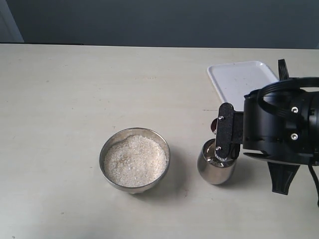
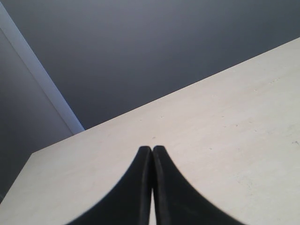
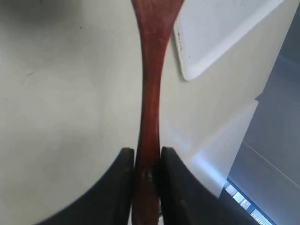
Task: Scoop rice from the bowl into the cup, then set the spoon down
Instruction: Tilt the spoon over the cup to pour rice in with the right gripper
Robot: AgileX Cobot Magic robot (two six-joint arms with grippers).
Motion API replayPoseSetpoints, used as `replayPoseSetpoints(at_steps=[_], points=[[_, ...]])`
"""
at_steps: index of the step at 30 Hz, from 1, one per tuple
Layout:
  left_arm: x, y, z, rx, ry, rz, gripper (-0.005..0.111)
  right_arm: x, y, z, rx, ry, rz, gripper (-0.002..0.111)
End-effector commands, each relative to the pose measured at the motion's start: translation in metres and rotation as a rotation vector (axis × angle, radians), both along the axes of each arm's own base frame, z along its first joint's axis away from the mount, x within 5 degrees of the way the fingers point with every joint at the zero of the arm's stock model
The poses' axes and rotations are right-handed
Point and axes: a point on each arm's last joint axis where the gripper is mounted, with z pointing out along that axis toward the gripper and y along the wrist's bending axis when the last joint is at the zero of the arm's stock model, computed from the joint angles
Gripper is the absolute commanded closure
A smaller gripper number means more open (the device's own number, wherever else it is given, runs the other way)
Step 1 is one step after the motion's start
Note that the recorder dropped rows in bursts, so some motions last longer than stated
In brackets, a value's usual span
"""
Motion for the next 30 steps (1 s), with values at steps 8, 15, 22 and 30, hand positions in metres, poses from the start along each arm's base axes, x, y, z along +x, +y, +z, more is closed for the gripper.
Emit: replayPoseSetpoints(at_steps=[8,15,22,30], points=[[-0.001,0.0,0.002,-0.012,-0.014,-0.002,0.106,0.001,-0.001,0.001,0.003,-0.043,-0.002,0.109],[-0.001,0.0,0.002,-0.012,-0.014,-0.002,0.106,-0.012,0.0,-0.008,-0.01,-0.047,0.025,0.109],[-0.001,0.0,0.002,-0.012,-0.014,-0.002,0.106,-0.014,-0.004,-0.013,-0.024,-0.08,0.027,0.109],[-0.001,0.0,0.002,-0.012,-0.014,-0.002,0.106,-0.014,-0.004,-0.012,-0.02,-0.093,0.028,0.109]])
